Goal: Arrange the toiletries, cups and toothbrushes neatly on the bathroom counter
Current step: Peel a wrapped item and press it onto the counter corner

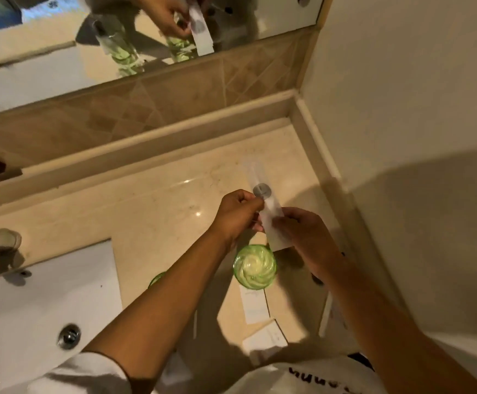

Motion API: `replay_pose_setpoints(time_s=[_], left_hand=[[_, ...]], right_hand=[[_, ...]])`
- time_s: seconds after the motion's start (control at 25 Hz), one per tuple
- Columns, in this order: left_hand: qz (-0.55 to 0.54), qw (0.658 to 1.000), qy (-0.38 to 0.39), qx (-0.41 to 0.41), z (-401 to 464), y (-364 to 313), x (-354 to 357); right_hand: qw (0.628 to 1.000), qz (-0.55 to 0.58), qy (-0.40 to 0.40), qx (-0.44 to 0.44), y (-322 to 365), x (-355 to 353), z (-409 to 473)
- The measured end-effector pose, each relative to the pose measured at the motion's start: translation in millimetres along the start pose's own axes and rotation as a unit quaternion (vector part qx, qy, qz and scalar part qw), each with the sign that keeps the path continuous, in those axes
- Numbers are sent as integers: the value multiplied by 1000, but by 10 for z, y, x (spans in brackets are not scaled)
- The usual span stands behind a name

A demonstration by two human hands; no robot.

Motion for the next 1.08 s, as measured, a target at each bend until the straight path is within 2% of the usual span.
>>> replay_pose_setpoints(time_s=[0.12, 0.36, 0.52, 0.6, 0.72, 0.8, 0.84, 0.96, 1.0, 1.08], left_hand=[[35, 999, 9, -15, 414, -250, 212], [120, 992, -4, -24, 1122, -516, 379], [201, 979, -27, 17, 1470, -673, 400], [239, 969, -41, 50, 1532, -777, 407], [286, 952, -49, 96, 1586, -884, 437], [358, 916, -83, 163, 1549, -996, 438], [403, 884, -107, 211, 1499, -1062, 445], [522, 743, -143, 393, 1258, -1166, 592], [548, 703, -139, 431, 1212, -1146, 645], [601, 648, -114, 454, 1232, -1047, 735]], right_hand=[[997, -16, -76, 16, -159, -283, 341], [974, -123, -185, -44, -245, -608, 816], [939, -265, -210, -67, -228, -651, 1044], [912, -324, -227, -109, -133, -614, 1068], [895, -325, -264, -153, -89, -584, 1101], [893, -313, -291, -141, -98, -639, 1101], [890, -318, -296, -141, -76, -650, 1077], [882, -343, -261, -191, 67, -547, 972], [886, -350, -235, -195, 60, -486, 963], [887, -385, -187, -175, -31, -366, 973]])
Point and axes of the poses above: each hand's wrist, its own z-axis towards the middle knuckle, its own x-axis out of the palm, y = z × x, the point moved 10 cm from there along z, towards the middle knuckle, and after that the axes turned 12 degrees about -x, right-handed, at the moved point
